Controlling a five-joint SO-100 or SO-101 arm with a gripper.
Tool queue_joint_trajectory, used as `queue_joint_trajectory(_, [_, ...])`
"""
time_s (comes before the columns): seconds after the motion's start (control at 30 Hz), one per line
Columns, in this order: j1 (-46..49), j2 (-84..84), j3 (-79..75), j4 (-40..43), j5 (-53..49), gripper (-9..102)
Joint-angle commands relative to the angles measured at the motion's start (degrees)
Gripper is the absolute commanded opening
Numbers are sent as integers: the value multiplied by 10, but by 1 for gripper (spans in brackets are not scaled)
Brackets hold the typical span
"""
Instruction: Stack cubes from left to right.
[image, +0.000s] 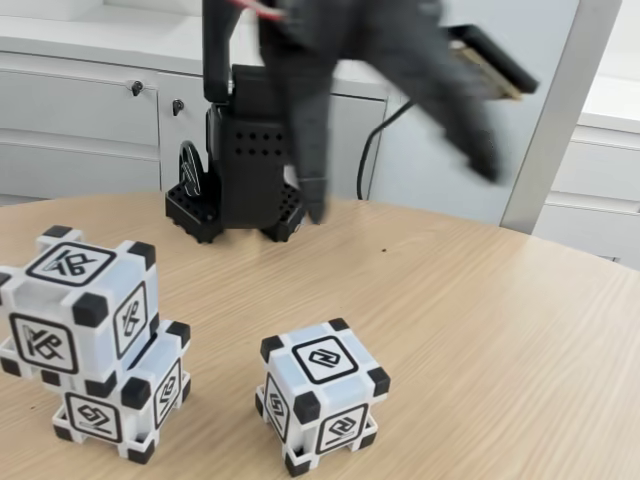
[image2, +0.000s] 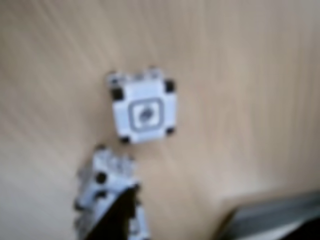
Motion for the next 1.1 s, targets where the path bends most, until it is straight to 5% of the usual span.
queue_joint_trajectory(0.0, [1,-22,-17,4,15,53])
queue_joint_trajectory(1.07, [5,-272,-18,-8,-16,42])
